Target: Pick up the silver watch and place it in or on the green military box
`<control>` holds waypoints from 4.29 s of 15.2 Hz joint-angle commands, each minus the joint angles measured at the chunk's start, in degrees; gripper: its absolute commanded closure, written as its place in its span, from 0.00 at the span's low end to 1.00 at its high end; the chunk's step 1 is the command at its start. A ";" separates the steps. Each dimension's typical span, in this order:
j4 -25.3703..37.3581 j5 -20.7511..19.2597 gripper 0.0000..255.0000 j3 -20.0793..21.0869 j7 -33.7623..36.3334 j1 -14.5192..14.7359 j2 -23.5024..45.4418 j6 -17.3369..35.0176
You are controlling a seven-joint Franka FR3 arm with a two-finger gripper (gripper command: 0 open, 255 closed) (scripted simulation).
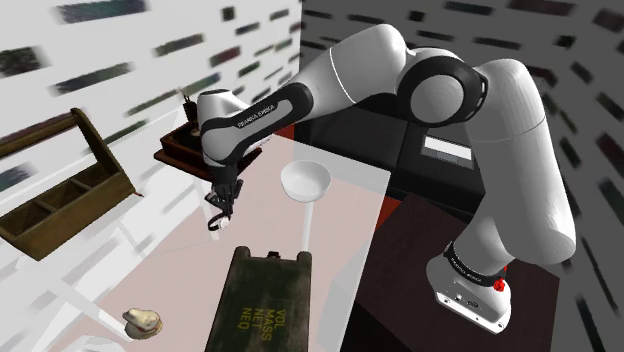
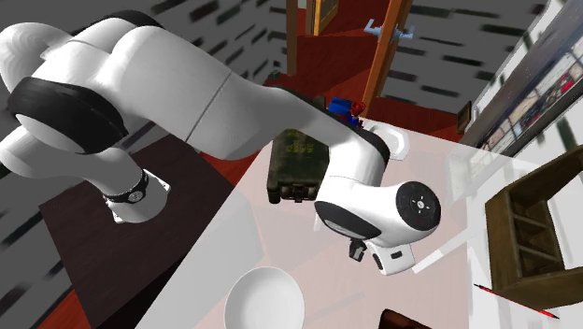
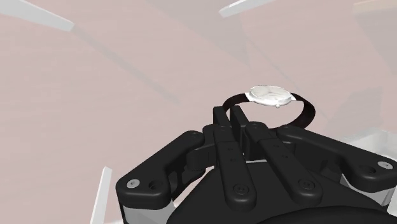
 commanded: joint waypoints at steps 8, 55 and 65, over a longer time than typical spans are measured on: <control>0.64 0.21 1.00 0.28 0.83 -0.25 -3.94 -4.51; -37.13 9.29 1.00 14.86 26.26 15.29 -37.69 6.81; -39.86 8.15 1.00 14.87 25.83 15.85 -32.56 14.36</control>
